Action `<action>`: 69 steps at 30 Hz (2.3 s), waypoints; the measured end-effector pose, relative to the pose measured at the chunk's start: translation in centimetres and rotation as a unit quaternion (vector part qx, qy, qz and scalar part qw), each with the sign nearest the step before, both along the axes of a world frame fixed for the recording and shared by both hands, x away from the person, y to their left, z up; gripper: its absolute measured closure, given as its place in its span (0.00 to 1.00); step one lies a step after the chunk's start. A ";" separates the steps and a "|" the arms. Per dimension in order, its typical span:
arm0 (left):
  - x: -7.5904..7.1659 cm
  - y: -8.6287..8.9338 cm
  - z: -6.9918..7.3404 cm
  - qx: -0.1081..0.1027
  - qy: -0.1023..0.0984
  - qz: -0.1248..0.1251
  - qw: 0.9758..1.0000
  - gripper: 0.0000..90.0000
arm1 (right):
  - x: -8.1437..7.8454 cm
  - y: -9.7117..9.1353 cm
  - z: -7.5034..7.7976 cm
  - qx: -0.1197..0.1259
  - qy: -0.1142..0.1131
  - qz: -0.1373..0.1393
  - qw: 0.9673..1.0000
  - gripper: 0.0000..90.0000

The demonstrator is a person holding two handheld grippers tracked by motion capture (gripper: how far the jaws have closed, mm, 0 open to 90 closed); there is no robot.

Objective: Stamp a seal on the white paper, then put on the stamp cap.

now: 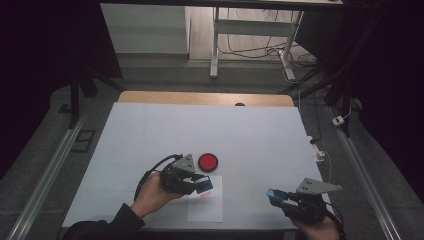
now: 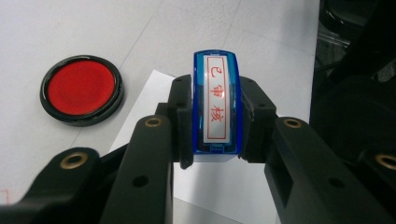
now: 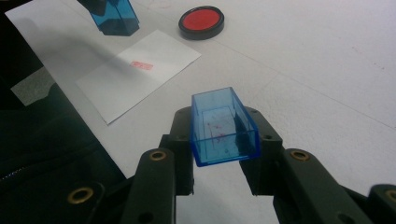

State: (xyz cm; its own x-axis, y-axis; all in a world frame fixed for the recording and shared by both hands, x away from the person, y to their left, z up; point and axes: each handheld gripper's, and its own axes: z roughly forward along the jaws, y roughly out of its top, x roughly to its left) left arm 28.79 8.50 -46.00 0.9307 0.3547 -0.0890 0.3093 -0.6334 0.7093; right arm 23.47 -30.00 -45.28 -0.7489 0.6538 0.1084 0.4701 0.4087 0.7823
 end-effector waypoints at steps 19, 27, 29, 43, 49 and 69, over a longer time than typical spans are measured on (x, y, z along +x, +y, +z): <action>-0.9 1.1 1.6 -0.045 -0.007 -0.004 0.999 0.77 | 0.0 0.0 0.0 0.000 -0.001 0.002 1.000 0.75; -1.0 1.7 2.3 -0.063 -0.010 -0.007 0.998 0.77 | 0.0 0.1 0.0 -0.004 -0.002 0.001 1.000 0.75; -1.0 1.9 2.5 -0.066 -0.012 -0.006 0.998 0.77 | 0.0 0.1 0.0 -0.004 -0.002 0.001 1.000 0.75; -1.1 2.7 3.2 -0.078 -0.021 -0.007 0.997 0.77 | 0.0 0.1 0.0 -0.003 0.001 0.002 1.000 0.75; -1.1 2.6 3.1 -0.075 -0.023 -0.013 0.997 0.77 | 0.0 0.1 0.0 -0.003 -0.002 0.002 1.000 0.75; -0.8 2.7 2.7 -0.076 -0.026 -0.017 0.997 0.77 | 0.1 1.3 0.4 0.024 -0.014 0.039 0.999 0.75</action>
